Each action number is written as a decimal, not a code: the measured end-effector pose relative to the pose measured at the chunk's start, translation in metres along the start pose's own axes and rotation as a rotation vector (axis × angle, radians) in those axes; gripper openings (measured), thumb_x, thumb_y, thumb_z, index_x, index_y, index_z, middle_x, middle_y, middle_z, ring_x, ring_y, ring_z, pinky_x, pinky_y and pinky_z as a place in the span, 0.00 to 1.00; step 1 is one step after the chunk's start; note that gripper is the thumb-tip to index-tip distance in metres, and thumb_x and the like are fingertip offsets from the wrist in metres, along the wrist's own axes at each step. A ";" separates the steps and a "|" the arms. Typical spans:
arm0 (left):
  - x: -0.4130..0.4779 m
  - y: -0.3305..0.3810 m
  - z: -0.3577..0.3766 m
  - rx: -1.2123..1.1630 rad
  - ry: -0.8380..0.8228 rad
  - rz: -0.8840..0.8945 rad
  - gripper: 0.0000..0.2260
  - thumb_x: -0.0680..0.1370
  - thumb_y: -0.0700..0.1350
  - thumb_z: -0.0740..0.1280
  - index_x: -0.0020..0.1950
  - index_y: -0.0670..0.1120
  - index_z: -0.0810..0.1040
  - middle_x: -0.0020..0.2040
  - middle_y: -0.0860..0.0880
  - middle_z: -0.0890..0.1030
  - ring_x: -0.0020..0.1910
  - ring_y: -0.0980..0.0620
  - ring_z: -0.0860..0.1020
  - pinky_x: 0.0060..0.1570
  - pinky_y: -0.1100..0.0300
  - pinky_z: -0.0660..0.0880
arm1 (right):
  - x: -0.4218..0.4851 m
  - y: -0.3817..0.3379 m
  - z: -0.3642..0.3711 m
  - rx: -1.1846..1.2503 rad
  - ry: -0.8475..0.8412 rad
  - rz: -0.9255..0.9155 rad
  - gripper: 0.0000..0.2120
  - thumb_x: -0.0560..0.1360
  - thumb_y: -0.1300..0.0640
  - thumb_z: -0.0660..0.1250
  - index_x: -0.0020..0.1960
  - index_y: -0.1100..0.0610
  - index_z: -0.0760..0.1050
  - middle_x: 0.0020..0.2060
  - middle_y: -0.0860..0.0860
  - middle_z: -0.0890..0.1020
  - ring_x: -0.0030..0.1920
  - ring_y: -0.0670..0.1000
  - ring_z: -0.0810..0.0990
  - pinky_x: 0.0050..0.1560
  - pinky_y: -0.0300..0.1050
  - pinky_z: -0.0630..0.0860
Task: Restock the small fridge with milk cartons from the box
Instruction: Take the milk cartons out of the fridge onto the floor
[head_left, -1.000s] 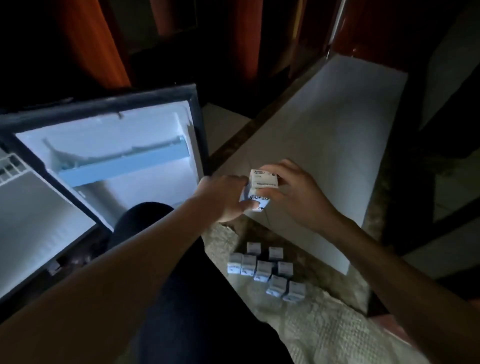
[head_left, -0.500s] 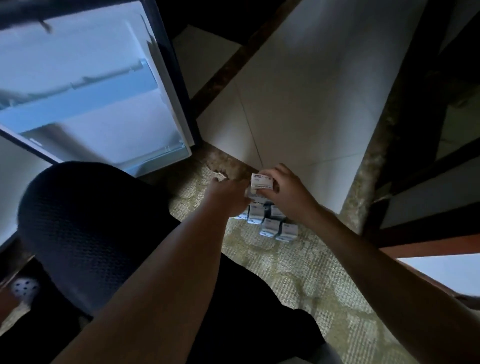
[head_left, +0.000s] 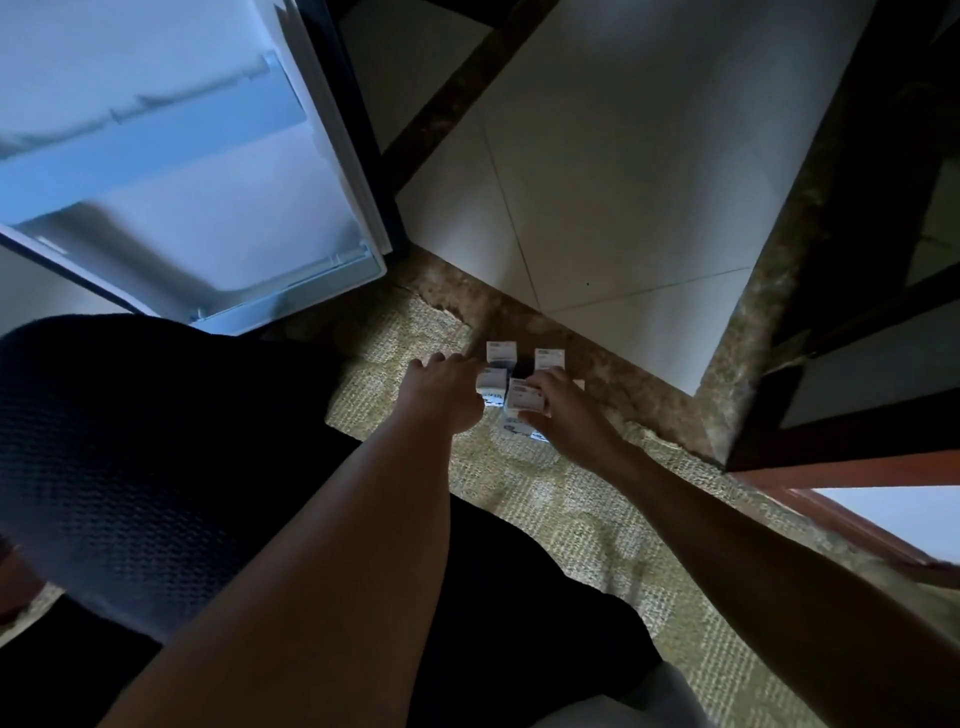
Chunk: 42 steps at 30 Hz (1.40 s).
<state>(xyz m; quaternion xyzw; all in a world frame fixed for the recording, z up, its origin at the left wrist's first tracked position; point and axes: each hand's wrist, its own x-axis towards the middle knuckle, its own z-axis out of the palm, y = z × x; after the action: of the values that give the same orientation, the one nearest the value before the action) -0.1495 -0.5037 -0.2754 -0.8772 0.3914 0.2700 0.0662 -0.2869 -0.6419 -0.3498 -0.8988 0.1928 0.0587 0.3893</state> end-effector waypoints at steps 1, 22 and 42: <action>0.001 -0.001 0.002 -0.010 -0.014 -0.008 0.26 0.79 0.48 0.61 0.78 0.55 0.62 0.72 0.48 0.72 0.69 0.46 0.69 0.65 0.46 0.64 | 0.002 0.002 0.004 -0.018 -0.012 -0.009 0.20 0.77 0.58 0.70 0.67 0.58 0.71 0.63 0.54 0.73 0.61 0.53 0.74 0.59 0.51 0.73; -0.003 -0.010 0.012 -0.048 -0.058 -0.078 0.25 0.78 0.48 0.63 0.75 0.54 0.66 0.69 0.48 0.72 0.68 0.46 0.68 0.66 0.44 0.65 | 0.020 0.011 0.068 -0.689 -0.034 -0.055 0.19 0.67 0.57 0.77 0.55 0.60 0.78 0.51 0.56 0.79 0.54 0.58 0.76 0.59 0.55 0.74; -0.082 -0.039 -0.133 0.060 0.395 -0.069 0.25 0.80 0.53 0.62 0.77 0.53 0.64 0.78 0.49 0.60 0.78 0.47 0.56 0.75 0.45 0.53 | 0.046 -0.129 -0.085 -0.423 0.230 -0.353 0.15 0.79 0.50 0.63 0.62 0.56 0.76 0.55 0.52 0.79 0.56 0.55 0.77 0.55 0.52 0.75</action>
<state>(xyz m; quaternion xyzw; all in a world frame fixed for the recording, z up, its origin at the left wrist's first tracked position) -0.1099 -0.4675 -0.1238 -0.9236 0.3744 0.0786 0.0236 -0.1982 -0.6369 -0.2151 -0.9804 0.0597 -0.0731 0.1731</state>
